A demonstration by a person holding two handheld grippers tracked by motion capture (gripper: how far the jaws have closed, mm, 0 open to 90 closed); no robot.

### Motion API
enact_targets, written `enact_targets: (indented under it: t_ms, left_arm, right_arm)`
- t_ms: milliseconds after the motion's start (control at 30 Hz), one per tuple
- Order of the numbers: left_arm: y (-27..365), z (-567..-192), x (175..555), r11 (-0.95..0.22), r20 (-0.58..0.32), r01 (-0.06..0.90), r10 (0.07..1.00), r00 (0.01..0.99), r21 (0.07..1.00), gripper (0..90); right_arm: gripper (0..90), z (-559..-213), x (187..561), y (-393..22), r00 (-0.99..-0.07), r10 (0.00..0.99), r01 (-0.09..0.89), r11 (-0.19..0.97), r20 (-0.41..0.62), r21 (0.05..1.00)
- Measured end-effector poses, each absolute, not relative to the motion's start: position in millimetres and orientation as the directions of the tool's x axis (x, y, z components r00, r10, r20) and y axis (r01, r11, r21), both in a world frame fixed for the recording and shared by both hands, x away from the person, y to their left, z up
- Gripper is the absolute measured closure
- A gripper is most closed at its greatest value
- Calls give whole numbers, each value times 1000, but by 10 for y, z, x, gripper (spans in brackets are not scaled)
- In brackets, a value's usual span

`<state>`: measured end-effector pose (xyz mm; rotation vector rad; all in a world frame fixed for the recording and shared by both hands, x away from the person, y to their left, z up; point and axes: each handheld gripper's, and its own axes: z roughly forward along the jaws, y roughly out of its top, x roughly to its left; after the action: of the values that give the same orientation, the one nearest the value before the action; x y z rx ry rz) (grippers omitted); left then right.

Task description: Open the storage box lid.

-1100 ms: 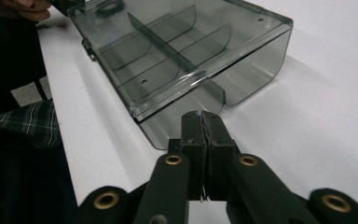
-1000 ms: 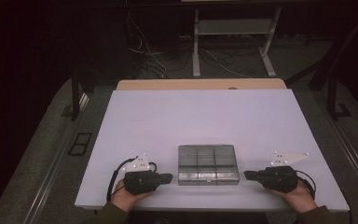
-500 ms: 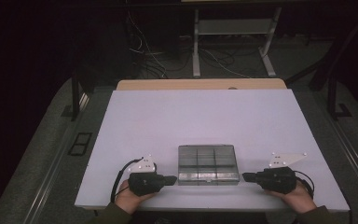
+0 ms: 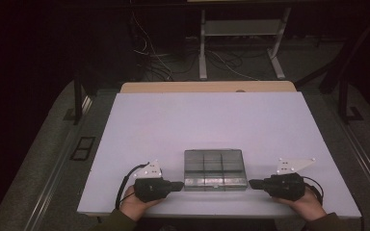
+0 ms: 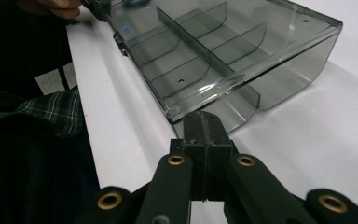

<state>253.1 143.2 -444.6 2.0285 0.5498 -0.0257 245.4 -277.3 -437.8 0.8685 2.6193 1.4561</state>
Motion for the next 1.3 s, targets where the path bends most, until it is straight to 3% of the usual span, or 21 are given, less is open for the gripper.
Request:
enact_targets:
  t_ms: [1300]
  left_arm:
    - [1413, -4395, 2616, -351, -244, 375, 364, 899, 858, 888]
  right_arm:
    - [892, -4335, 2483, -2712, -849, 458, 456, 386, 263, 802]
